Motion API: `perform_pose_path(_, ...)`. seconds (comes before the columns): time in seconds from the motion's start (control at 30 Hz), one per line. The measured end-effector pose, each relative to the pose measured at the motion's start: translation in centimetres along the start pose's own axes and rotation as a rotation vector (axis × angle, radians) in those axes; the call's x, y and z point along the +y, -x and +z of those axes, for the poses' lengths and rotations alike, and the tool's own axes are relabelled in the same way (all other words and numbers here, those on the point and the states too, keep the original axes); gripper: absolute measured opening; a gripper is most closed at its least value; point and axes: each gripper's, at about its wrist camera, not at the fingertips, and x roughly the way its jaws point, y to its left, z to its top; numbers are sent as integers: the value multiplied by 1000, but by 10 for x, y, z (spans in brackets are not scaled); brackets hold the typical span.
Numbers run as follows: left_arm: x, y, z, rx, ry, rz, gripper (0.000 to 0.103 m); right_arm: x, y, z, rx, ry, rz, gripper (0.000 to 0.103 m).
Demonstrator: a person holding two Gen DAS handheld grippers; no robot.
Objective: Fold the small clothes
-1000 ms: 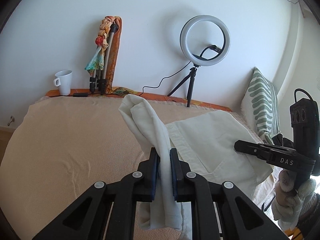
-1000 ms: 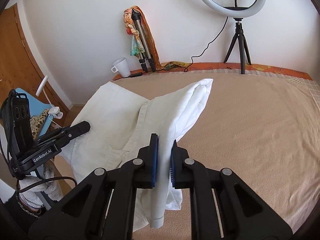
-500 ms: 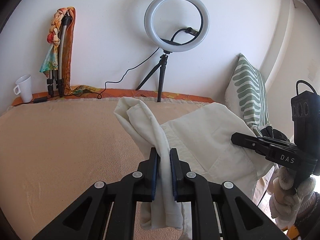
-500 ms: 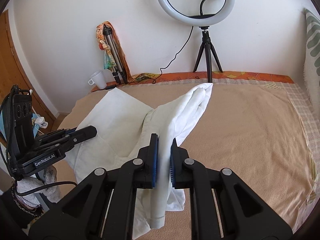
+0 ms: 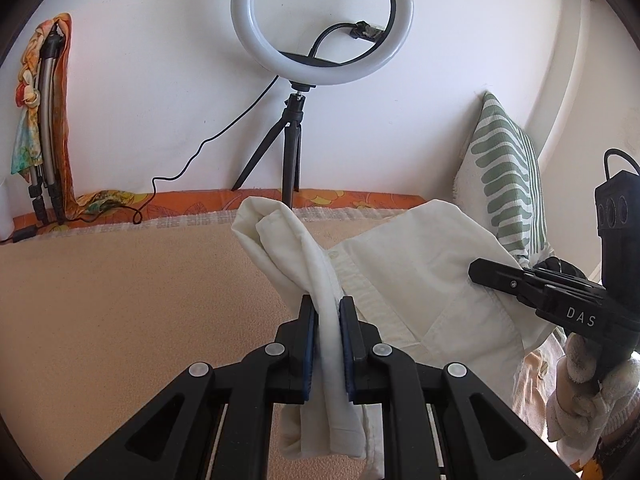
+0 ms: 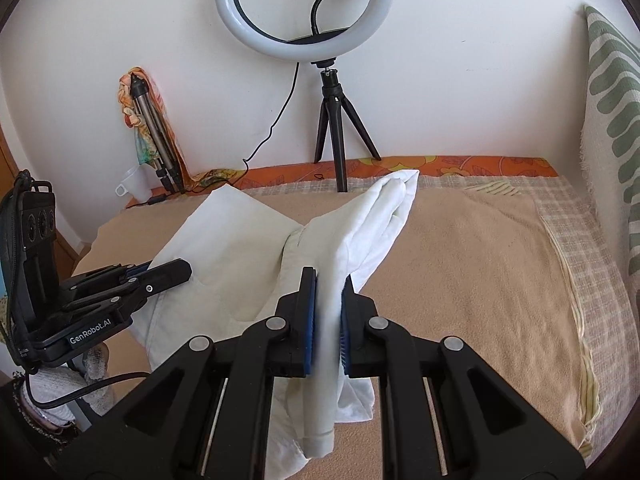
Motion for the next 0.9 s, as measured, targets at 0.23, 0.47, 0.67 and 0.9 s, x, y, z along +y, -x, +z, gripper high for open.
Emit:
perform_pose_path(0.23, -5, -49, 23, -7, -12, 30, 9, -32, -27, 34, -21, 3, -53, 11)
perform_pose_path(0.47, -4, -88, 38, -11, -11, 43, 9, -54, -54, 52, -23, 6, -104, 11)
perform_pose_path(0.67, -11, -112, 40, -3, 1, 31, 9, -76, -68, 55, -12, 12, -148, 11)
perform_pose_path(0.9, -28, -130, 37, 15, -31, 31, 9, -103, -81, 54, 3, 3, -209, 11)
